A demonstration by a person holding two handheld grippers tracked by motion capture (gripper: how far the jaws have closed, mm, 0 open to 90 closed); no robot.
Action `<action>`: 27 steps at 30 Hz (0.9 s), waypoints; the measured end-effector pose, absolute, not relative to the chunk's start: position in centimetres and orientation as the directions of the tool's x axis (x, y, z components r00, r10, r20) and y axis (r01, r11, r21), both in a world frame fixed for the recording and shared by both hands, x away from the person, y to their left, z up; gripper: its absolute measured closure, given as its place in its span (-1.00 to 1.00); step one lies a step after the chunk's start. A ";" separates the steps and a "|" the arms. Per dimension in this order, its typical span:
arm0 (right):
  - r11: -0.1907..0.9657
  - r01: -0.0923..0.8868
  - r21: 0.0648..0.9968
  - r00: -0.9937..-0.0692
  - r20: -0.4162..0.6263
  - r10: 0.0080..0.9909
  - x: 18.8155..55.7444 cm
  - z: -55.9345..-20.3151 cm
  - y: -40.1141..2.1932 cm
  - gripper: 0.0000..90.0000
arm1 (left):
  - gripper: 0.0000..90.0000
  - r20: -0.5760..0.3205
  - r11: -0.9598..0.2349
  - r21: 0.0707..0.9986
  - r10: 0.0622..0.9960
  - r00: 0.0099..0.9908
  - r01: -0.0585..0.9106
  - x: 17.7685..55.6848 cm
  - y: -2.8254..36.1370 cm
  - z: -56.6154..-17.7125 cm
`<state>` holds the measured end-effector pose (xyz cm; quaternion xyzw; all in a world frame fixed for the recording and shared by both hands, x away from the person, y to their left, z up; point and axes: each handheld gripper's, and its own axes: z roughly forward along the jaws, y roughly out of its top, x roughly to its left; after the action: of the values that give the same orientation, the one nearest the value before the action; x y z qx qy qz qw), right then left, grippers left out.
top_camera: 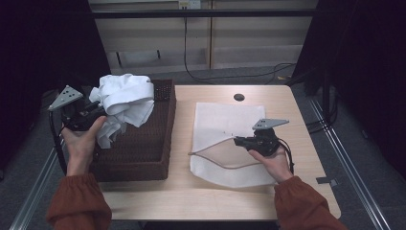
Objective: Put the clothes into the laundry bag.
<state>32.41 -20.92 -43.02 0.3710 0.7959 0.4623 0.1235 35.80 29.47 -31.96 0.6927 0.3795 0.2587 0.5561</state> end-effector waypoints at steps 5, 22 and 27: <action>0.295 0.478 0.827 -0.693 0.149 0.705 32.4 -43.0 -20.9 0.96 | 0.76 -0.059 -0.107 0.965 0.803 0.594 0.240 35.4 28.6 -31.9; 0.299 0.475 0.828 -0.694 0.143 0.706 32.3 -43.0 -20.8 0.97 | 0.76 -0.056 -0.107 0.974 0.741 0.669 0.200 33.5 26.2 -31.8; 0.302 0.472 0.828 -0.697 0.141 0.703 32.3 -43.0 -20.7 0.97 | 0.76 -0.035 -0.128 0.974 0.726 0.687 0.185 32.9 25.5 -31.8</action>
<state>32.33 -20.73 -43.02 0.3686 0.7971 0.4618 0.1249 32.91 25.53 -31.79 0.7136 0.3192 0.2340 0.5780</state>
